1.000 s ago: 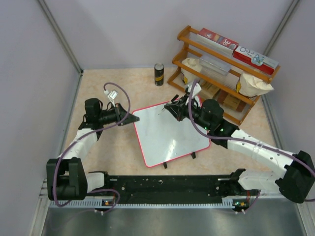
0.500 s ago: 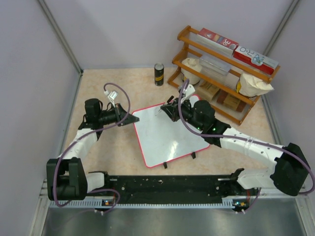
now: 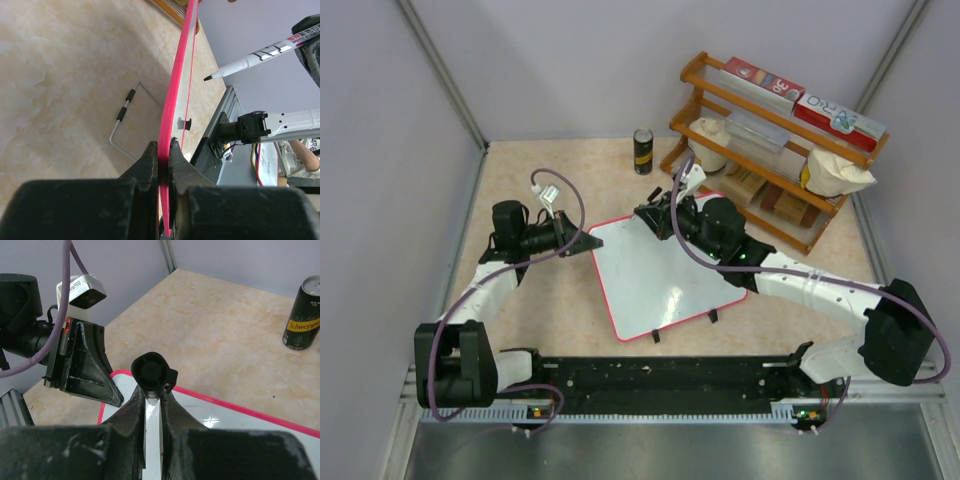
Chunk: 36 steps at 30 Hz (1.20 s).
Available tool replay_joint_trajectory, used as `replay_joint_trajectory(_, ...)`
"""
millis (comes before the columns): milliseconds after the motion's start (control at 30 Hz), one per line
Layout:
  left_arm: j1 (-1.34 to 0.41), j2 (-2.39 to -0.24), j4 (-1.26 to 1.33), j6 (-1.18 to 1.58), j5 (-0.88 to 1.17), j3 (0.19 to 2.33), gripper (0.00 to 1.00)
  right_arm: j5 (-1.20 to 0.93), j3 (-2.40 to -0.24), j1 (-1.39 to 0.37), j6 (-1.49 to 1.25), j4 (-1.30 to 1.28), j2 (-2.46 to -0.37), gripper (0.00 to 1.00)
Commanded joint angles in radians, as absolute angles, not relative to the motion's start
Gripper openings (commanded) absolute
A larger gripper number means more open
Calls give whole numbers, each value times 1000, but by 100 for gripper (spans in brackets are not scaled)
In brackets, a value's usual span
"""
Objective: Write a sentence on the whiteboard
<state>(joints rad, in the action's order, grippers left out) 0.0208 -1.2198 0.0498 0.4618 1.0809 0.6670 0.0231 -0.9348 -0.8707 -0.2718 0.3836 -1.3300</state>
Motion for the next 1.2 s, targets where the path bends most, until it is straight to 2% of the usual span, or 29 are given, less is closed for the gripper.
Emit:
replay_joint_trajectory(0,21,-1207,28,373,985,657,0,35,-1009,-888,-287,436,-1370,0)
replay_joint_trajectory(1167,21,-1216,34,371,980,652,0,3,-873,-891,-275,380,-1336,0)
